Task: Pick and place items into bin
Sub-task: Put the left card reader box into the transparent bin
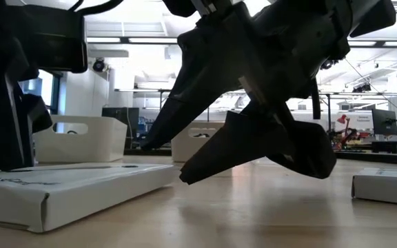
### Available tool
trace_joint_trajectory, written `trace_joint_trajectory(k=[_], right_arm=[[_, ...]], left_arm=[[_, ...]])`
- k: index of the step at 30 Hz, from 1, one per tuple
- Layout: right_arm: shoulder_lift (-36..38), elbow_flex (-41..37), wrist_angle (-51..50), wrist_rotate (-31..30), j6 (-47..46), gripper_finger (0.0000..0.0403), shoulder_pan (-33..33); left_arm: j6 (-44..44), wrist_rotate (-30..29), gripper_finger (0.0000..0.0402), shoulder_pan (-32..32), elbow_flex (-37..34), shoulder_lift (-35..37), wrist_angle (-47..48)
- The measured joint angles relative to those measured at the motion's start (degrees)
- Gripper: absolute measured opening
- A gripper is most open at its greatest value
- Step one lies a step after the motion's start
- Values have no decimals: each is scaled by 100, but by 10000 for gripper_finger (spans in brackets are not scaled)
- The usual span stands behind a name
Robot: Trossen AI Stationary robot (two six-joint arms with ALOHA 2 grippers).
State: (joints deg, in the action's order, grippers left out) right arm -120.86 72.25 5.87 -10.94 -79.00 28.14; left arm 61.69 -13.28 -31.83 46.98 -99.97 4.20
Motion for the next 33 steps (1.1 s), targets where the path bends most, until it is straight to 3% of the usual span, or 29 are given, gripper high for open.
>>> trace_joint_trajectory(k=[17, 27, 33], right_arm=[[9, -2, 236, 55, -112, 145, 32], [20, -7, -163, 377, -710, 145, 233], [20, -4, -394, 257, -949, 145, 355]], left_arm=[[177, 149, 5, -4, 37, -370, -302], [241, 148, 13, -2, 28, -375, -303], [307, 67, 14, -2, 28, -379, -306]])
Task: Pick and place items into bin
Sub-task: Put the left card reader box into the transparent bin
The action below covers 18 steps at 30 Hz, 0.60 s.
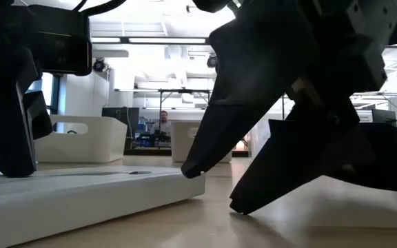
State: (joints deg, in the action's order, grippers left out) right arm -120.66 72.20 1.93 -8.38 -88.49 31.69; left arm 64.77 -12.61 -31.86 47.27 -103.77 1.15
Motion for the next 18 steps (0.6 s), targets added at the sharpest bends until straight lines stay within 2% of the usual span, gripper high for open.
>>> trace_joint_trajectory(k=[18], right_arm=[[-11, -4, 283, 127, 626, 145, -406]], left_arm=[[772, -25, 1, -2, 0, -66, 7]])
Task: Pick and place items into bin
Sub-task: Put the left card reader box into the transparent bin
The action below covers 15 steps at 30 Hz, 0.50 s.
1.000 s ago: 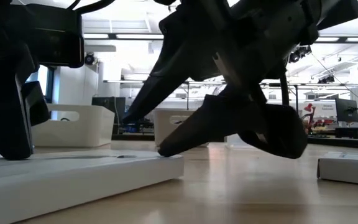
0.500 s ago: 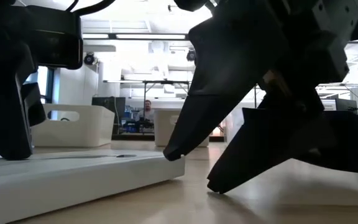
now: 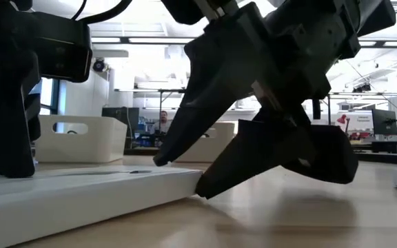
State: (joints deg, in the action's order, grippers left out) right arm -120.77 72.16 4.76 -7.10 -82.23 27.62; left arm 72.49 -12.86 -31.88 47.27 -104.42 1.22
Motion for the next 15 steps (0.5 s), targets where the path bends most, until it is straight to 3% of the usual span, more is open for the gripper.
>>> trace_joint_trajectory(k=[10, 15], right_arm=[[2, 24, 744, -359, 531, 145, -100], [2, 20, 392, -61, 223, 145, -109]], left_arm=[[13, 6, 0, 4, 0, -16, 1], [64, 38, 0, 0, 11, -72, -59]])
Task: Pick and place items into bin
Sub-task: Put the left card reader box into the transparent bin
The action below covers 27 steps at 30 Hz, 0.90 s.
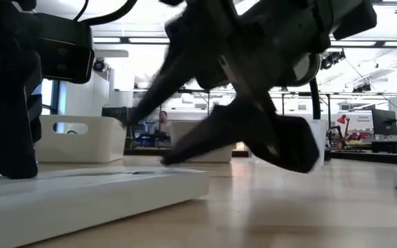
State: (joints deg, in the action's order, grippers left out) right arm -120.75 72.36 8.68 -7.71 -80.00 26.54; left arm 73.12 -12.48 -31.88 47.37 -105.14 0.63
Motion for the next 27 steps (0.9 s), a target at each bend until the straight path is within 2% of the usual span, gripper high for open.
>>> trace_joint_trajectory(k=[7, 13, 27], right_arm=[[129, 2, -532, -84, -415, 145, 232], [444, -13, -1727, -223, -596, 145, 322], [284, -15, -1453, 147, -364, 145, 110]], left_arm=[[-46, -4, 0, 4, 0, -6, -25], [0, -94, 0, 0, 0, -11, -31], [531, -187, 0, -28, 1, -55, -12]])
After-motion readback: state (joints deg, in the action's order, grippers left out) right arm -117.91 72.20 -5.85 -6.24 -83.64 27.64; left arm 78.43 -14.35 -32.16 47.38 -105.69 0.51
